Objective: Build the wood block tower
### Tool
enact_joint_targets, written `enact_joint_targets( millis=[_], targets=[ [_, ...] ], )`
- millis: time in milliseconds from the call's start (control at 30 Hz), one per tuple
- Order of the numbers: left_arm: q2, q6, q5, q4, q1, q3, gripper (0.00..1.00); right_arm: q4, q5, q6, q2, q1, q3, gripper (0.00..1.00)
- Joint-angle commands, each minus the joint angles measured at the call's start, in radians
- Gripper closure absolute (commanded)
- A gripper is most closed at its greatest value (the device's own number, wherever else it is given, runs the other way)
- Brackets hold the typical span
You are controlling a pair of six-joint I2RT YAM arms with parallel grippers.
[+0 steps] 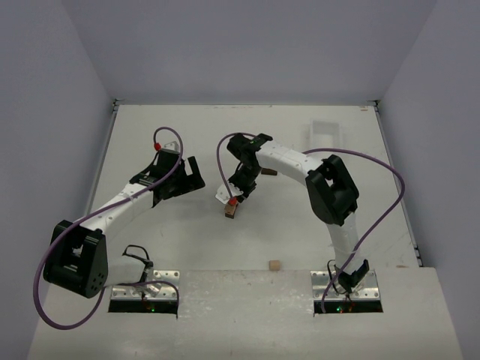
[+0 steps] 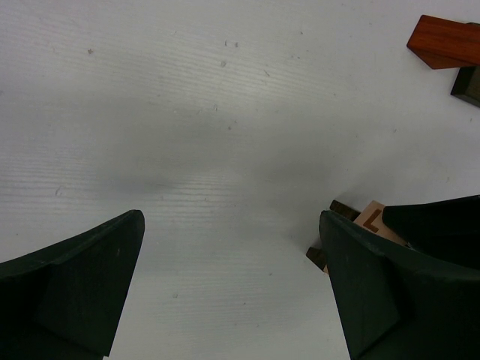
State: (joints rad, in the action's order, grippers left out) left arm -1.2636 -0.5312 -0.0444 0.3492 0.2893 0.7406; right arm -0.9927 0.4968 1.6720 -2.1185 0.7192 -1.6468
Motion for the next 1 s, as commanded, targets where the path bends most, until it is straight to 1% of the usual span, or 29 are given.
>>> enact_joint_targets(
  millis=[0, 100, 367, 567, 800, 867, 967],
  targets=[
    [-0.002, 0.008, -0.006, -0.014, 0.011, 0.029, 0.00, -0.023, -0.007, 0.037, -0.011, 0.015, -0.044, 0.70],
    [-0.002, 0.008, -0.006, -0.015, 0.011, 0.029, 0.00, -0.023, -0.013, 0.038, -0.015, 0.016, -0.045, 0.70],
    [-0.009, 0.008, -0.005, -0.015, 0.013, 0.032, 0.00, -0.030, -0.015, 0.043, -0.026, 0.016, -0.060, 0.65],
    [-0.014, 0.010, -0.005, -0.014, 0.013, 0.035, 0.00, -0.039, -0.016, 0.046, -0.026, 0.017, -0.062, 0.58],
    [-0.014, 0.010, -0.005, -0.015, 0.013, 0.036, 0.00, -0.042, -0.017, 0.049, -0.026, 0.023, -0.062, 0.56],
    [-0.015, 0.010, -0.003, -0.015, 0.014, 0.036, 0.00, -0.035, -0.018, 0.044, -0.026, 0.025, -0.063, 0.53],
    [-0.014, 0.010, -0.002, -0.015, 0.014, 0.035, 0.00, -0.029, -0.019, 0.035, -0.024, 0.026, -0.065, 0.44]
  ],
)
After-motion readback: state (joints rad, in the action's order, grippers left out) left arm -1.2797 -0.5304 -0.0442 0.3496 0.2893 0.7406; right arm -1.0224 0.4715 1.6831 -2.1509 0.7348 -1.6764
